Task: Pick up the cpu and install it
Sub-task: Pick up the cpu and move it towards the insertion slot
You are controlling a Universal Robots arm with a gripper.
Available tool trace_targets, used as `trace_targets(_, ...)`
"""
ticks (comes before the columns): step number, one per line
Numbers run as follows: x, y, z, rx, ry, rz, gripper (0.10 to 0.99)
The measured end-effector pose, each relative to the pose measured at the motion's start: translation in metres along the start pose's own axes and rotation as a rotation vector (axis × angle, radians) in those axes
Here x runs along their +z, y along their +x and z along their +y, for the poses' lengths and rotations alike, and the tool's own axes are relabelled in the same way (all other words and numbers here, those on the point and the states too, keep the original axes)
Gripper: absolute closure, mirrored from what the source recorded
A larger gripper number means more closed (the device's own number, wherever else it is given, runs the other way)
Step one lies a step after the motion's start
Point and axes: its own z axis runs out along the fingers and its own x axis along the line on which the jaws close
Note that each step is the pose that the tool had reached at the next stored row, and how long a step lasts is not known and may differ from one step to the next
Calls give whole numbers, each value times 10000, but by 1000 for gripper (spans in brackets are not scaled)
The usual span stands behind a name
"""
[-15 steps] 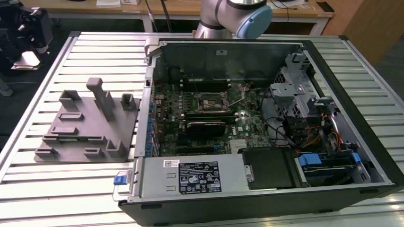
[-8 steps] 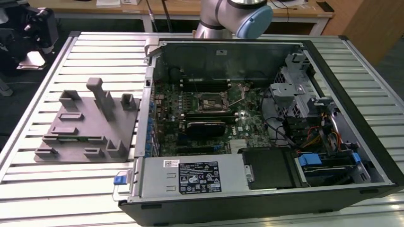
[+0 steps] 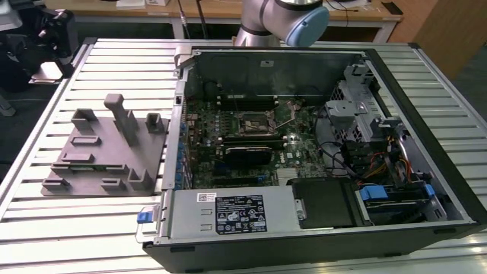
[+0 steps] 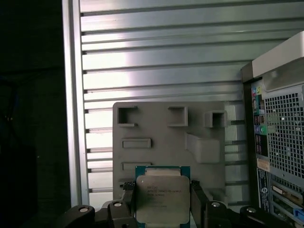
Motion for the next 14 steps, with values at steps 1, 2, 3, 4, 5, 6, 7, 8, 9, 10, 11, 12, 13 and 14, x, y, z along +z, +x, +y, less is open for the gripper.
trace_targets(1, -1, -16, 1, -1, 1, 1, 545)
trace_targets(2, -1, -32, 2, 0, 1, 1, 545)
trace_targets(3, -2, -48, 3, -1, 1, 1, 545)
trace_targets(4, -2, -65, 5, -1, 1, 1, 545)
trace_targets(5, -2, -81, 6, -1, 1, 2, 545)
trace_targets(6, -2, -96, 7, -1, 1, 0, 545)
trace_targets(7, -3, -111, 8, -1, 0, 0, 545)
trace_targets(8, -3, -126, 9, -1, 0, 1, 545)
trace_targets(9, -3, -140, 10, -1, 1, 1, 545)
trace_targets(10, -4, -155, 11, -1, 1, 2, 545)
trace_targets(11, -4, -169, 13, -1, 1, 1, 545)
trace_targets(12, -4, -183, 14, 0, 1, 1, 545)
trace_targets(13, -5, -196, 15, -1, 1, 1, 545)
trace_targets(14, -5, -210, 16, -1, 1, 1, 545)
